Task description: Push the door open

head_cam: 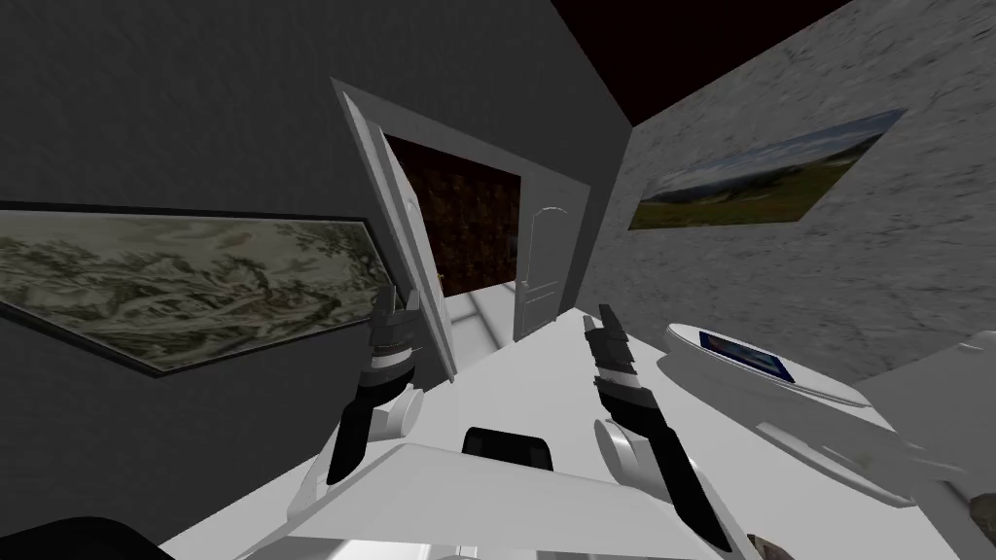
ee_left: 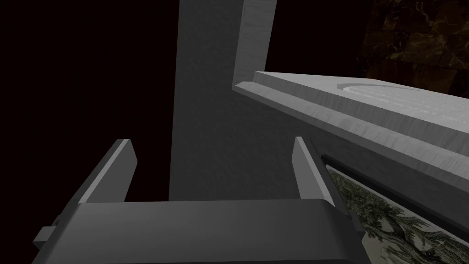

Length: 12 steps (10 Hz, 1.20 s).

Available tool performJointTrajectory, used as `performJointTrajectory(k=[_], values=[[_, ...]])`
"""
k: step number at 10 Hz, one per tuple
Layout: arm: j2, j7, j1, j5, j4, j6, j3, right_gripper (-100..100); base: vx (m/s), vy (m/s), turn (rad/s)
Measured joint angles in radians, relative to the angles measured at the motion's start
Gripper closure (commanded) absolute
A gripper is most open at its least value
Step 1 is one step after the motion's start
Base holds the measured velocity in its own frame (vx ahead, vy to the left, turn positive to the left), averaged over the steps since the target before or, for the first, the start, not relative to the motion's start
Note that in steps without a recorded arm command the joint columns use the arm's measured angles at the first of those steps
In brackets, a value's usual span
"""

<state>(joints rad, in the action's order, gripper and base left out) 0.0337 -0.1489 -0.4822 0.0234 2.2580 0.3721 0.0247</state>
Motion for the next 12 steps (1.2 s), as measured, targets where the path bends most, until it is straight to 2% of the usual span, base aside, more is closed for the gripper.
performJointTrajectory(k=[2,8,9,11,12], values=[[0.02,0.002,0.0,0.007,-0.016,0.006,0.025,-100,0.272,-0.058,0.014],[0.13,0.028,0.003,0.05,-0.089,0.036,0.116,-100,0.208,-0.048,-0.002],[0.141,0.03,0.001,0.053,-0.101,0.044,0.133,-100,0.149,-0.029,-0.002],[0.174,0.034,-0.007,0.063,-0.126,0.062,0.172,-100,0.161,-0.05,-0.003],[0.193,0.037,-0.001,0.071,-0.142,0.065,0.19,-100,0.202,-0.084,-0.001]])
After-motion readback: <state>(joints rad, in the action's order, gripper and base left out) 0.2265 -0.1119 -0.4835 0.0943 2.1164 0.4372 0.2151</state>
